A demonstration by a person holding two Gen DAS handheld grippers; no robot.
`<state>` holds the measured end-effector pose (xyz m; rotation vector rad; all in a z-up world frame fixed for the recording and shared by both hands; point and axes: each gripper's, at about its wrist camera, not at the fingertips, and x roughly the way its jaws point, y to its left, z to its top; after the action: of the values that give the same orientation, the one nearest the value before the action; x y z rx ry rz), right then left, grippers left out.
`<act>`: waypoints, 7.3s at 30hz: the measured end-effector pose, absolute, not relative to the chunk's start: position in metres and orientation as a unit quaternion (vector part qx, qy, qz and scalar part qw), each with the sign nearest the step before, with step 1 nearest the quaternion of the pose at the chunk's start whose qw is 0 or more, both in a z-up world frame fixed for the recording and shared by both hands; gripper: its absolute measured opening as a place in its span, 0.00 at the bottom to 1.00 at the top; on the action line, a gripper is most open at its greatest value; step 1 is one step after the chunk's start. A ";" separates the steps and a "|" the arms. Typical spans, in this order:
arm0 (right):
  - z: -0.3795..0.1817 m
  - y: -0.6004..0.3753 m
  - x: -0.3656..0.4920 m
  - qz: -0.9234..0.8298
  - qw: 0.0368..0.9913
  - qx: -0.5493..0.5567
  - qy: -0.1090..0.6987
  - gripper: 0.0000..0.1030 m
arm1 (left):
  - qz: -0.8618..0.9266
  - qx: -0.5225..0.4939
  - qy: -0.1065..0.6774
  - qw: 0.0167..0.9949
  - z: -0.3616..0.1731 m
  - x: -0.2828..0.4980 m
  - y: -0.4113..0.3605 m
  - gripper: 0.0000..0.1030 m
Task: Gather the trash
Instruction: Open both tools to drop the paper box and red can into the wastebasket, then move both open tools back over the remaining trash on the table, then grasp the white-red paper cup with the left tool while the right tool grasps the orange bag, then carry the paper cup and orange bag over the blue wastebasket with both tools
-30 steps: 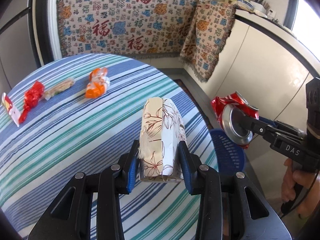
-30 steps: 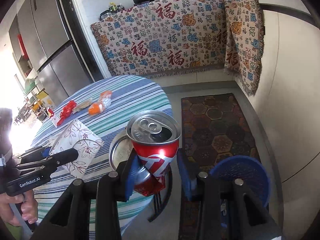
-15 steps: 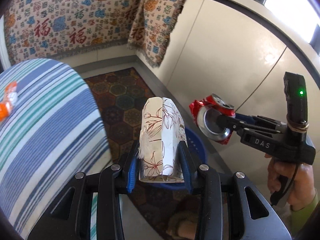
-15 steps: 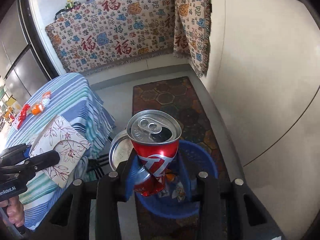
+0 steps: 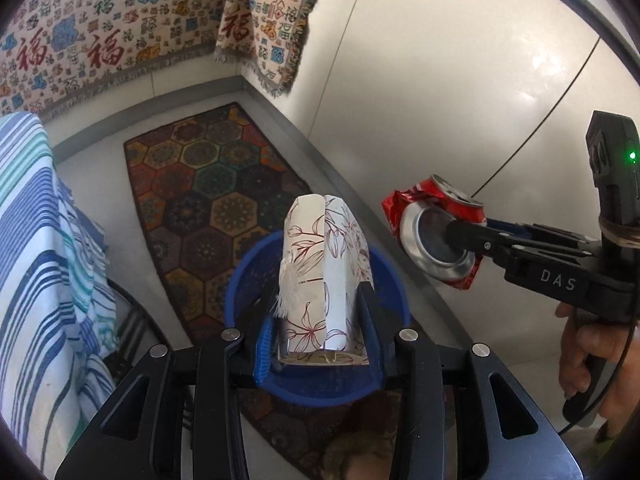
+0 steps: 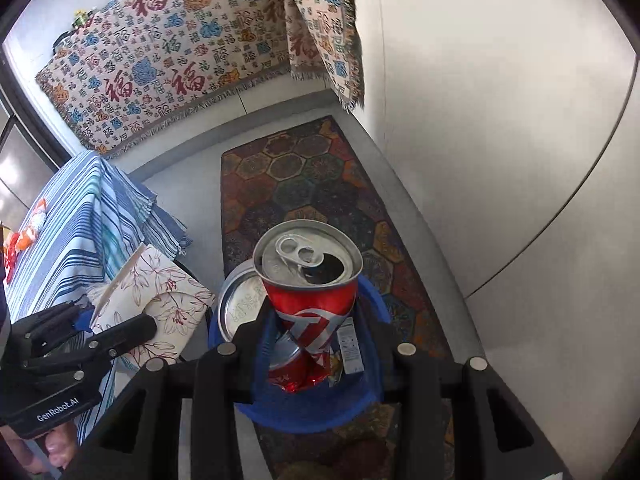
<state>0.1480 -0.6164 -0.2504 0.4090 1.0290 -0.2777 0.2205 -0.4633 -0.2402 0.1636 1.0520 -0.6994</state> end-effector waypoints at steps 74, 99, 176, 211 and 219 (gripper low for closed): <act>-0.213 -0.196 0.290 0.124 0.893 -0.013 0.432 0.65 | 0.050 -0.017 0.406 0.912 -0.184 0.213 0.018 0.89; -0.203 -0.198 0.286 0.135 0.896 -0.019 0.423 0.65 | 0.062 -0.057 0.438 0.895 -0.185 0.189 0.093 0.75; -0.199 -0.230 0.258 0.194 0.848 -0.025 0.492 0.64 | -0.047 0.013 0.441 0.896 -0.197 0.191 -0.065 0.56; -0.143 -0.373 0.222 0.089 0.896 0.087 0.426 0.37 | -0.167 0.051 0.412 0.894 -0.148 0.191 -0.206 0.15; -0.163 -0.486 0.180 -0.038 0.890 0.142 0.433 0.37 | -0.250 0.065 0.414 0.873 -0.149 0.203 -0.322 0.15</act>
<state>0.1799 -0.4863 -0.1633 0.2947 0.8987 -0.0785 0.2028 -0.3225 -0.1491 0.1364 0.8653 -0.5223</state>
